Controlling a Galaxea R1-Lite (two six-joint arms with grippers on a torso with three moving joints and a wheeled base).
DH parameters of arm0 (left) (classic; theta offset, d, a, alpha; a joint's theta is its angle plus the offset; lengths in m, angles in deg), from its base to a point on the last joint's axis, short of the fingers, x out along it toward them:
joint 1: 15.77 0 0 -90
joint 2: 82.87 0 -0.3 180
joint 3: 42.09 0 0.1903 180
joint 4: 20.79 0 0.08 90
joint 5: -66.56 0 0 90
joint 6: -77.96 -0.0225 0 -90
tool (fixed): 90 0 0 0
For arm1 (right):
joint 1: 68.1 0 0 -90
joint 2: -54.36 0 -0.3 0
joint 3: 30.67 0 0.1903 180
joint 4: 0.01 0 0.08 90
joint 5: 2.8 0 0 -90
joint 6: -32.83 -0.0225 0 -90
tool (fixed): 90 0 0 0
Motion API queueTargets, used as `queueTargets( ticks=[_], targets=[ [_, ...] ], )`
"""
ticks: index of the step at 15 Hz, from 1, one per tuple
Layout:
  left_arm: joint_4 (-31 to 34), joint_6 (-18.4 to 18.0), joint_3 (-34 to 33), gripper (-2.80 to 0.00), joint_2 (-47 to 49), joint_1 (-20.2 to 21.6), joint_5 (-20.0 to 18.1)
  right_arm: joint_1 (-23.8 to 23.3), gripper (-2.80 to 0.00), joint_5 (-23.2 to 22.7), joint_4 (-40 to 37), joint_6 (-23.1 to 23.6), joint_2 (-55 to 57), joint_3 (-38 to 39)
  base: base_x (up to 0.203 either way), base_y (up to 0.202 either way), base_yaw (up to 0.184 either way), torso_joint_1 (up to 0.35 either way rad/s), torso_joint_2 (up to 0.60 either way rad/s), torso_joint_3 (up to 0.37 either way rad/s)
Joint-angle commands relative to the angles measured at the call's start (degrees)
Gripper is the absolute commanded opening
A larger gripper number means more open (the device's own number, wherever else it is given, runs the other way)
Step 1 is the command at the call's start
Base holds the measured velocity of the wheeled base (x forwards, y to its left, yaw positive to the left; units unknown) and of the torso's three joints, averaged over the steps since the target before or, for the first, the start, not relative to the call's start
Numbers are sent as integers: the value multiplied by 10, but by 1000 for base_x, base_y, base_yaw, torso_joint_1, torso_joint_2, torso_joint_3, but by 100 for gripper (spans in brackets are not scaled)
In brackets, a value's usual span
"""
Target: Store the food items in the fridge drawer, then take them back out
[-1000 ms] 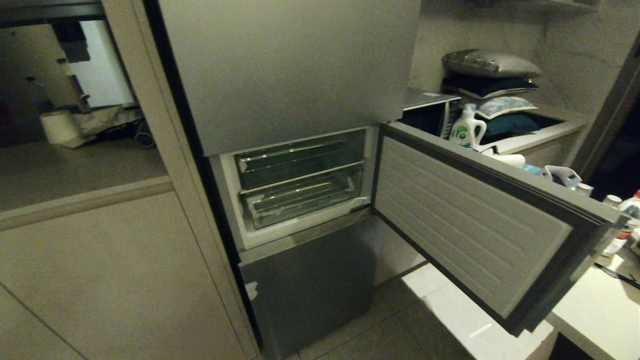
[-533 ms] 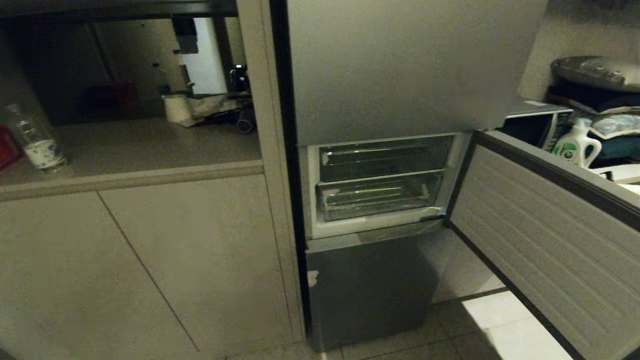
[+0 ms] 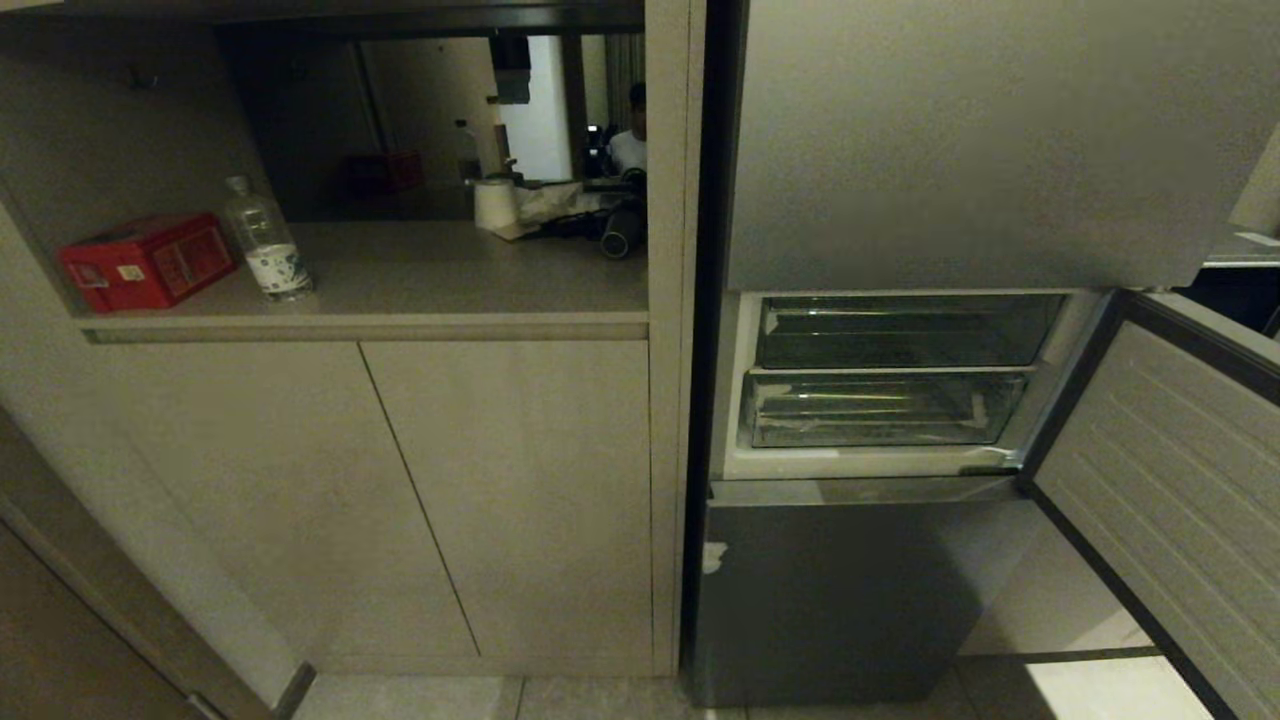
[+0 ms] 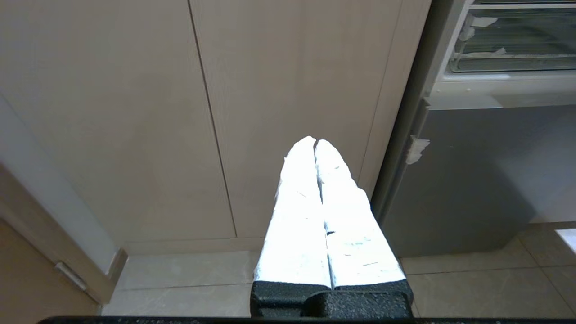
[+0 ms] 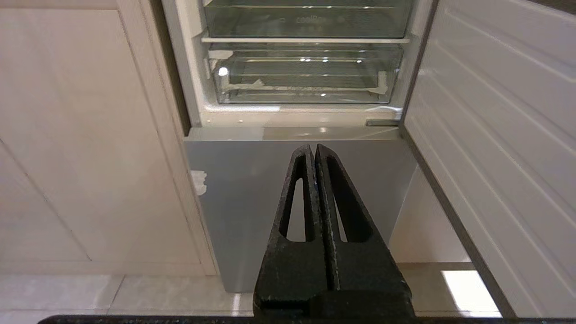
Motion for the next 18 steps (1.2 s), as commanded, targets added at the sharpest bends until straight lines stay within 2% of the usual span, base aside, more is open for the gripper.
queueTargets(
  ticks=[1, 10, 18],
  targets=[
    [0, 0, 0, -280, 0, 0, 0, 0, -280, 0, 0, 0, 0, 18, 0, 0, 0, -69, 154, 77],
    [0, 0, 0, -280, 0, 0, 0, 0, -280, 0, 0, 0, 0, 18, 0, 0, 0, -89, 199, 102],
    [0, 0, 0, -280, 0, 0, 0, 0, -280, 0, 0, 0, 0, 18, 0, 0, 0, -134, 302, 161]
  ],
)
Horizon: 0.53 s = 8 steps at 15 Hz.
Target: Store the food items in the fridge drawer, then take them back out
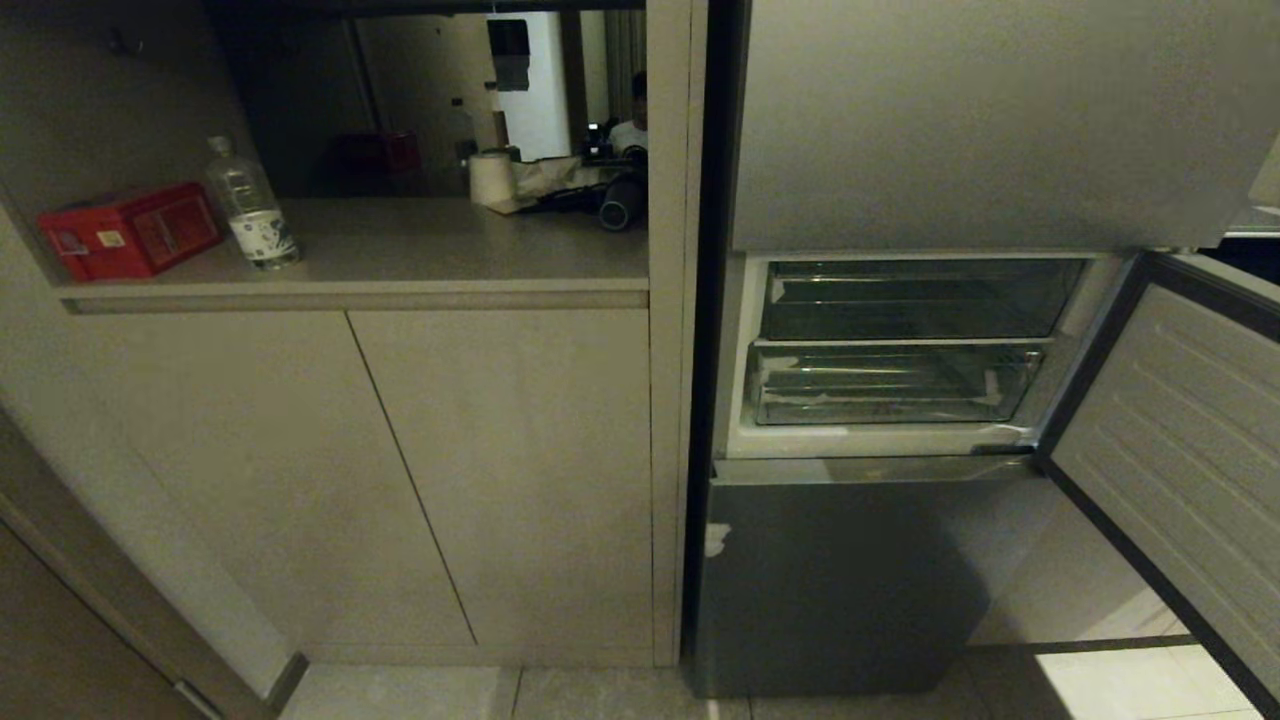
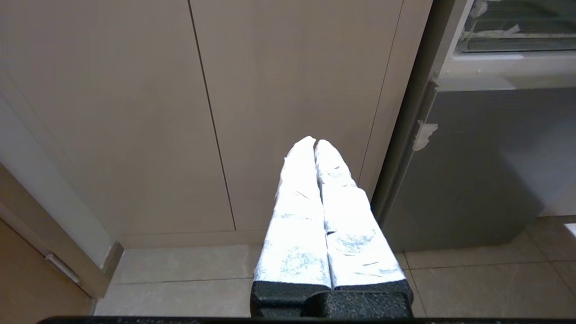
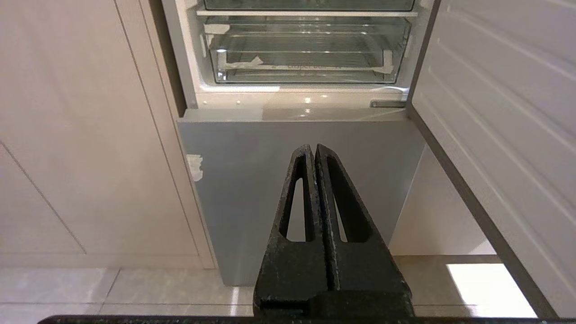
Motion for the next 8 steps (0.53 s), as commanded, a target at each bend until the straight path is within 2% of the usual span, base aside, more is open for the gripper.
queueTargets(
  ticks=[1, 8],
  targets=[
    [0, 0, 0, -280, 1, 0, 0, 0, -280, 0, 1, 0, 0, 18, 0, 0, 0, -136, 312, 170],
    [0, 0, 0, -280, 1, 0, 0, 0, -280, 0, 0, 0, 0, 18, 0, 0, 0, -141, 317, 173]
  ],
)
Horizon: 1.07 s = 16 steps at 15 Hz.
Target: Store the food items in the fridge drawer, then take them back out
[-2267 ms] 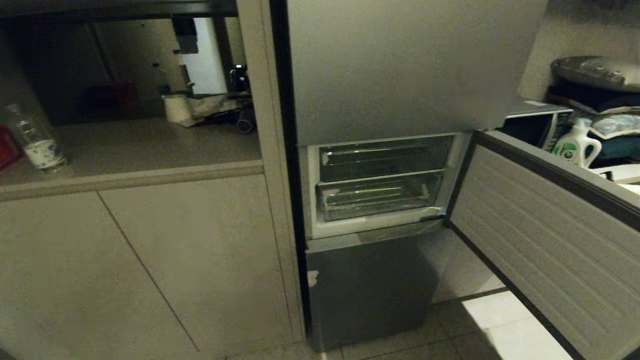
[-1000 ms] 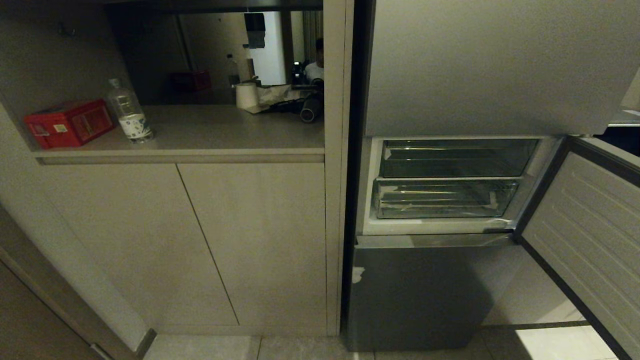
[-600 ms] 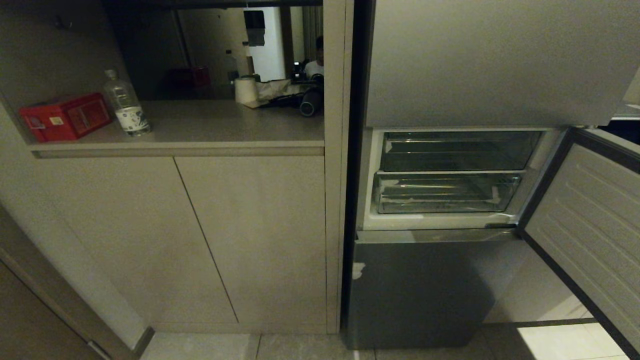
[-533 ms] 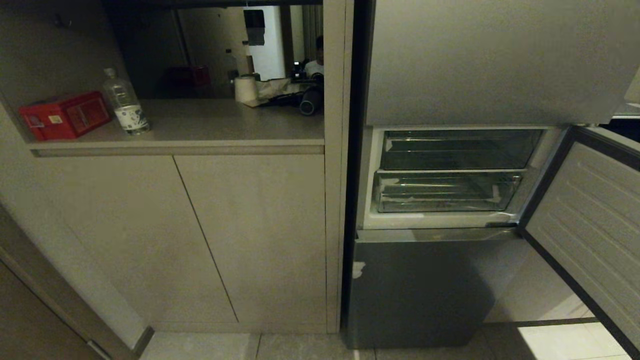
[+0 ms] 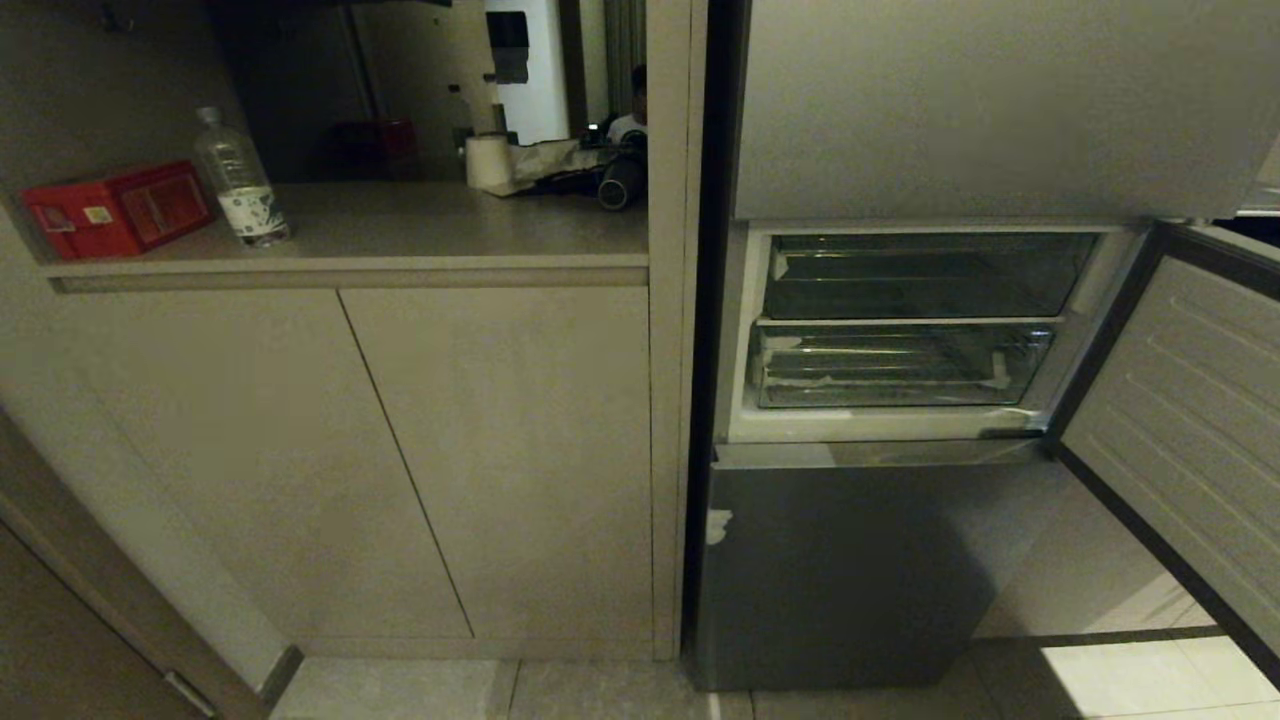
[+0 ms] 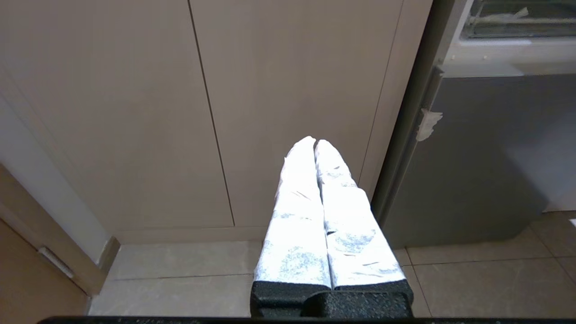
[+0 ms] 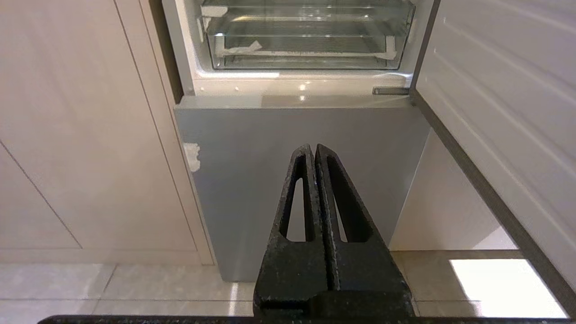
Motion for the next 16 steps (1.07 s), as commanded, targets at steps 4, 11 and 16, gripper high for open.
queueTargets(
  ticks=[4, 11, 16],
  targets=[
    [0, 0, 0, -280, 1, 0, 0, 0, -280, 0, 0, 0, 0, 18, 0, 0, 0, -147, 339, 192],
    [0, -1, 0, -280, 1, 0, 0, 0, -280, 0, 1, 0, 0, 18, 0, 0, 0, -169, 408, 231],
    [-1, -2, 0, -280, 1, 0, -1, 0, -280, 0, 0, 0, 0, 18, 0, 0, 0, -29, 87, 51]
  ],
)
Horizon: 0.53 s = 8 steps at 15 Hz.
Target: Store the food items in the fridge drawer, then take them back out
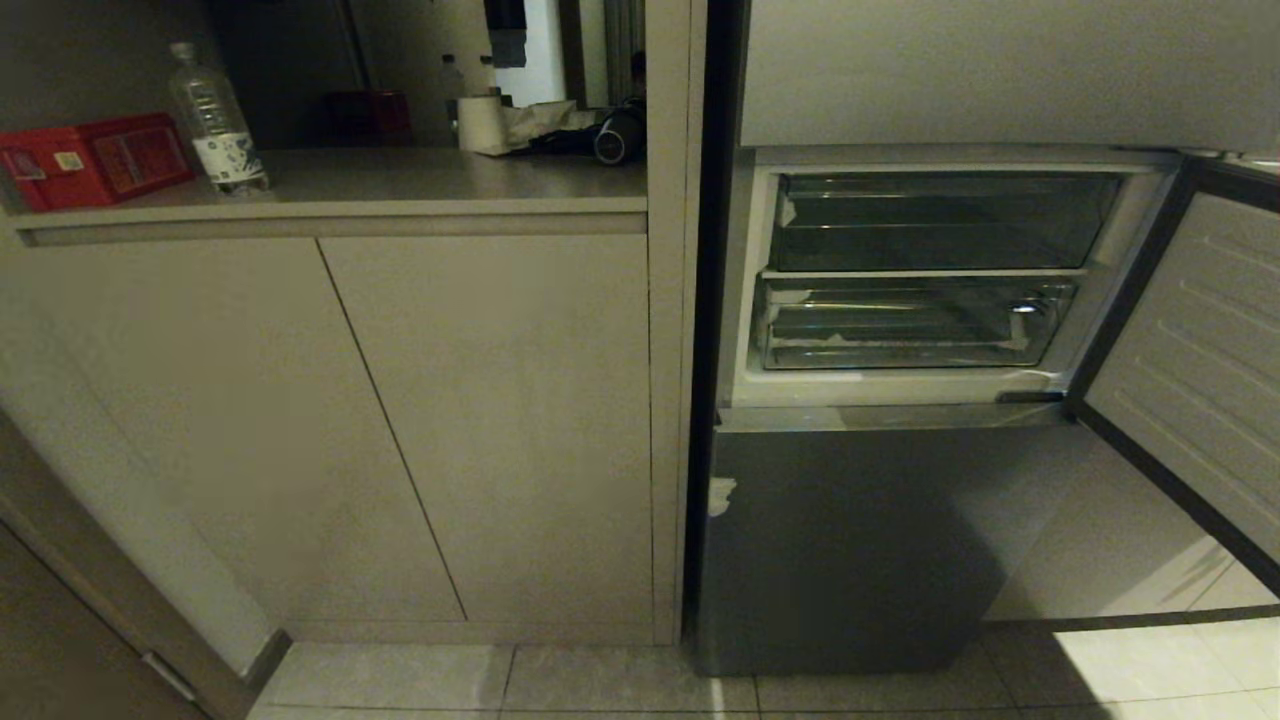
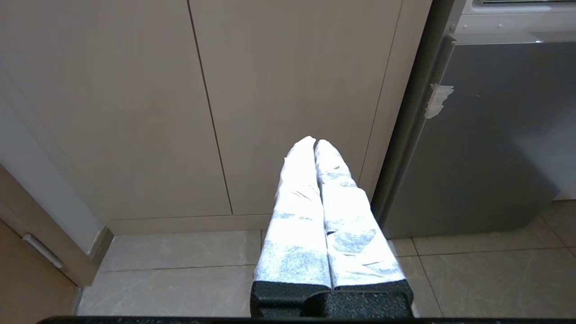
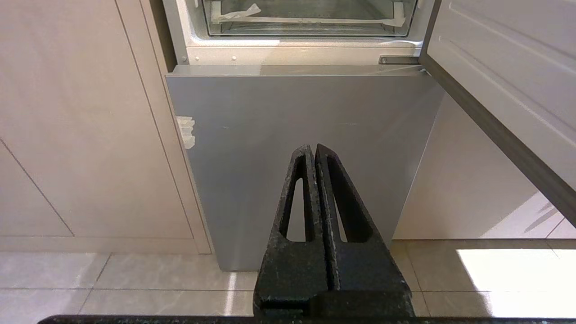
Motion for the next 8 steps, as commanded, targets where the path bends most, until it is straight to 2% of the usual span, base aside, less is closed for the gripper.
queueTargets(
  ticks=[1, 4, 8],
  targets=[
    [0, 0, 0, -280, 1, 0, 1, 0, -280, 0, 1, 0, 0, 18, 0, 0, 0, 0, 0, 0],
    [0, -1, 0, -280, 1, 0, 1, 0, -280, 0, 1, 0, 0, 18, 17, 0, -1, -2, -1, 3],
    [0, -1, 0, -280, 1, 0, 1, 0, -280, 0, 1, 0, 0, 18, 184, 0, -2, 1, 4, 7]
  ],
)
